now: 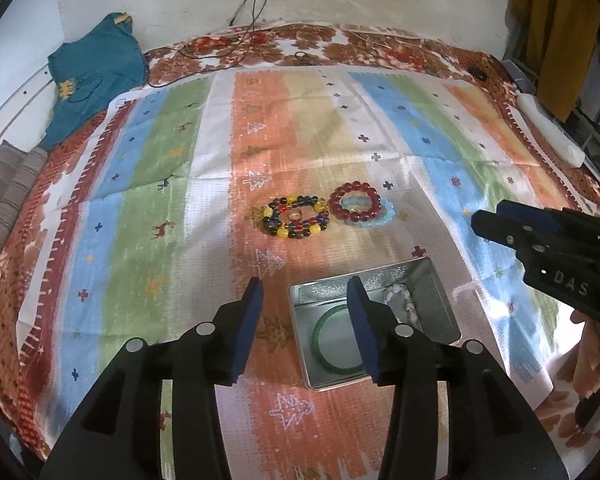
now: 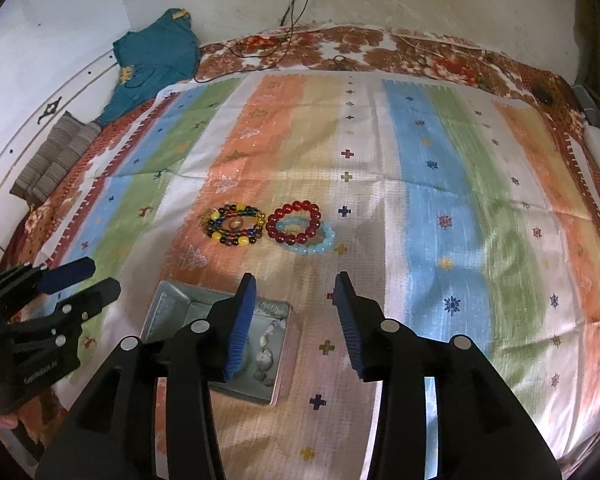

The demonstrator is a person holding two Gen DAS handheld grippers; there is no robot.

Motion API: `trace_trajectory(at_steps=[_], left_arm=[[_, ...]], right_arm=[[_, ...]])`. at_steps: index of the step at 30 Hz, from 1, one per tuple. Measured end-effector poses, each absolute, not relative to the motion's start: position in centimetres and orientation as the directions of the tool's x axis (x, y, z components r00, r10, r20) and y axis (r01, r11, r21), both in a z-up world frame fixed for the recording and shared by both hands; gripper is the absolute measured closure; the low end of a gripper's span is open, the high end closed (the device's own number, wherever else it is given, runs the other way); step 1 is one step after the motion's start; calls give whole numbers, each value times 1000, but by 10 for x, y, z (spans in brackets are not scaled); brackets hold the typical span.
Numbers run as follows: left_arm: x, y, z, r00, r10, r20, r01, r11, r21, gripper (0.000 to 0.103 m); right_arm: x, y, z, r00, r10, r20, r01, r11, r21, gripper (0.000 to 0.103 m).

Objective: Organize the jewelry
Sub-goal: 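Move both open grippers toward the multicolour and red bead bracelets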

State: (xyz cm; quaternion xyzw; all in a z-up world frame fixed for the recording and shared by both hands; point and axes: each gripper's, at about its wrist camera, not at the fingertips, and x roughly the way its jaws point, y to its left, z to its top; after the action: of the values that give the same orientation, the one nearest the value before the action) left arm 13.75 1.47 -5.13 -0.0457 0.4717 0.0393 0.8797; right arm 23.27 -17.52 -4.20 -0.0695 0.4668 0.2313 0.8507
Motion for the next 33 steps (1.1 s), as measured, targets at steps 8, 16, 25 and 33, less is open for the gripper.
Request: trace_trajectory(at_steps=[8,16,25,33], left_arm=[[157,11,-58,542,24,-840,-82,996,-25,52],[178,15,-73,508,25,-861,-37,999,7,50],[201,19,-87,496,9,-868,-11,1000,4,50],[220,20,-99,466,-17,-885,28,1000,-5,50]], right_arm=[[254,-170,-56,432,307,-848,-445,890,95,55],[274,-166,-64,417,300,-858,-432,896,104,49],[298,-157,-87,384,265,-884,-422,902,87,49],[315,-152,-100,362,263,-894,-407,908,102,49]])
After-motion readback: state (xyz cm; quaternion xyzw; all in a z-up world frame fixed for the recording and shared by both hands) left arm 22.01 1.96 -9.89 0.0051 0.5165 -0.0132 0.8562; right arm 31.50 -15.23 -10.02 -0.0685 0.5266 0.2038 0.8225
